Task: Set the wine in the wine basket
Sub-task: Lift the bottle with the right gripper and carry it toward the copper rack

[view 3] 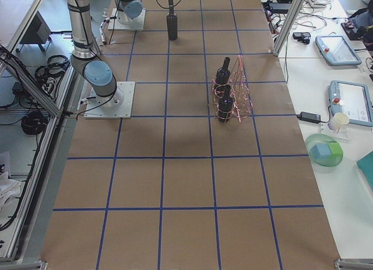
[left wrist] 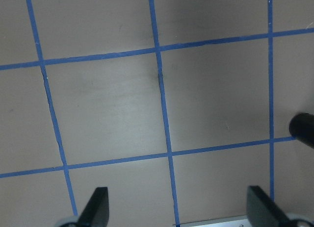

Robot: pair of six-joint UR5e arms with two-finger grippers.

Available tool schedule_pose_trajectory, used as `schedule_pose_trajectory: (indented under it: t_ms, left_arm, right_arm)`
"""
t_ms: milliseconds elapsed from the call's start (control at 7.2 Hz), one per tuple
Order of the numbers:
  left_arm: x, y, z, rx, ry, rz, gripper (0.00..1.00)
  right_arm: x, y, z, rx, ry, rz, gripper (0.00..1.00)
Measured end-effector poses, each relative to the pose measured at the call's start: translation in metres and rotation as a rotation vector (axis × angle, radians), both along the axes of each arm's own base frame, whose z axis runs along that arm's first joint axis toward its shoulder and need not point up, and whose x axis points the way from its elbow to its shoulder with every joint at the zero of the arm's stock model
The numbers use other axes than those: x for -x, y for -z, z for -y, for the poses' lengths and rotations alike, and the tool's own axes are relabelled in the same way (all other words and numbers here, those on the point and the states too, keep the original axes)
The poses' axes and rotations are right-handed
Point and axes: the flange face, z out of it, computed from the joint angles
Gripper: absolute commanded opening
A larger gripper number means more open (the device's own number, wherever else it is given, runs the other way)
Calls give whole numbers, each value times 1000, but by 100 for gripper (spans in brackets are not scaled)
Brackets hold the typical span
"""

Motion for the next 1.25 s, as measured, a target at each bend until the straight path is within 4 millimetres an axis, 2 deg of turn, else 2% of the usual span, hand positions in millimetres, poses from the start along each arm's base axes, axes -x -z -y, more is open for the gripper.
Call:
schedule_pose_trajectory:
  t_ms: [139,417,556,833,972,1111,1250]
  left_arm:
    - [0,0,0,0,1,0,100]
    - [1,3,-1,-4,1,-2,100]
    - [1,5,-1,-9,0,-3,100]
    - [1,7,-2,-12,0,-4,100]
    - [1,7,-2,-12,1,-4,100]
    - [2,7,-2,-12,1,-4,100]
    - [2,7,-2,-12,1,-4,100]
  right_arm:
    - [-1,2,0,0,-1,0,74]
    - [-2,2,1,5,-1,5,74]
    - [-3,3,1,3,0,5,66]
    - [-3,3,1,3,-1,5,40]
    - [-3,3,1,3,-2,5,12]
    - [-3,3,1,2,-2,5,2]
    - [-3,3,1,1,-5,5,0]
